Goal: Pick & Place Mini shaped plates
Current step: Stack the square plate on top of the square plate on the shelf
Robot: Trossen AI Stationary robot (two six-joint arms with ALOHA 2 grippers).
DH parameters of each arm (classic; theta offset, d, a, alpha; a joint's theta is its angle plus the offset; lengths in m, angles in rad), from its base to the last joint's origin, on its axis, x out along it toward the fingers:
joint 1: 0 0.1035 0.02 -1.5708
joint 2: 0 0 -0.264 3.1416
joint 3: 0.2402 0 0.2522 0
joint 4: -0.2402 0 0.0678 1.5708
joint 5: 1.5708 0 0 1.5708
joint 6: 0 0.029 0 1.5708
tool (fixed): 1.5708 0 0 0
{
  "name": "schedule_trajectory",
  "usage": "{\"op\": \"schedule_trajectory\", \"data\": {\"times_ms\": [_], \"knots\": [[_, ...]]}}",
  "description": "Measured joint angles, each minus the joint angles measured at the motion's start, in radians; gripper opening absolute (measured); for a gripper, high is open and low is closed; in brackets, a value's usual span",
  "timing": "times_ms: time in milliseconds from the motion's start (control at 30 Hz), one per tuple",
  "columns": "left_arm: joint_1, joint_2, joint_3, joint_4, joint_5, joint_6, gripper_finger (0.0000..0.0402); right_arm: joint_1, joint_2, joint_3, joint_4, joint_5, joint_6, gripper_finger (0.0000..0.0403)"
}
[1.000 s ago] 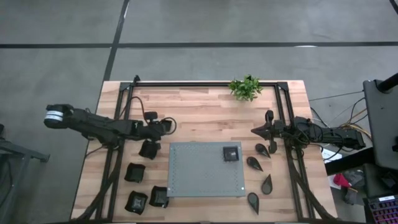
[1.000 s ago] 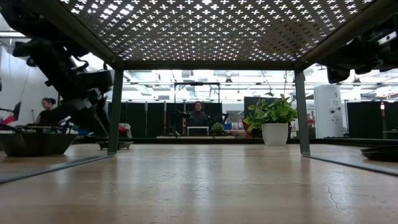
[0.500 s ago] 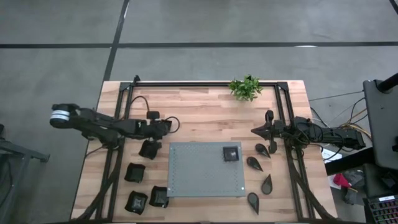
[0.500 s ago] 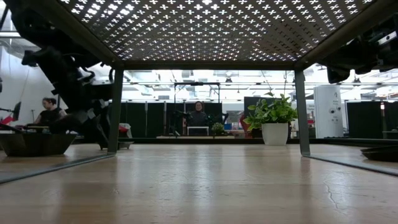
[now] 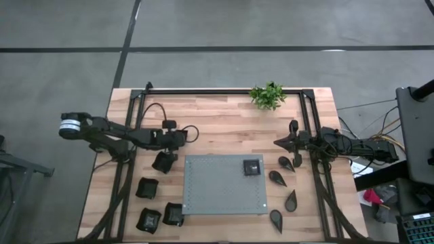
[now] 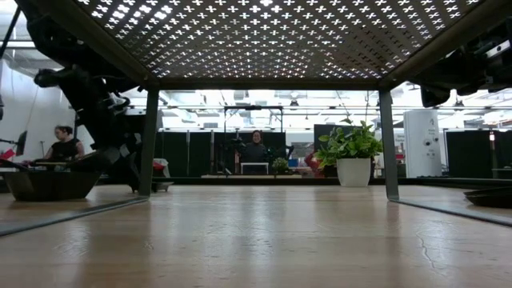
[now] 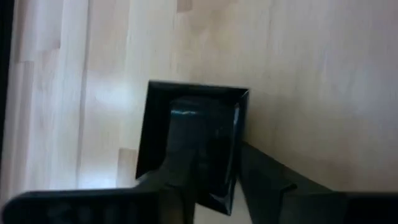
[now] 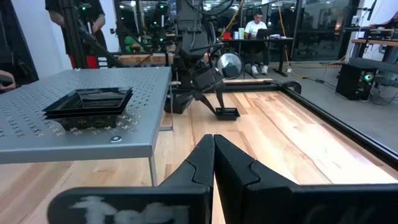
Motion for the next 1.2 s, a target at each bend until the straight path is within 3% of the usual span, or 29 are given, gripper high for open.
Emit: {"op": "schedule_trajectory", "data": {"times_ms": [200, 633, 900, 1200], "knots": [[0.0, 0.0, 0.018, -0.015, 0.018, 0.0, 0.0009, 0.0, 0.0, 0.0, 0.0, 0.0, 0.0, 0.0008], [0.0, -0.036, 0.086, -0.178, 0.014, -0.047, 0.0001, 0.0, 0.0, 0.0, 0.0, 0.0, 0.0, 0.0008], [-0.006, -0.176, 0.131, -0.31, -0.021, -0.115, 0.0, 0.0, 0.0, 0.0, 0.0, 0.0, 0.001, 0.0008], [-0.096, -0.308, 0.224, -0.32, -0.019, -0.215, 0.0, 0.0, 0.0, 0.0, 0.0, 0.0, 0.001, 0.0008]]}}
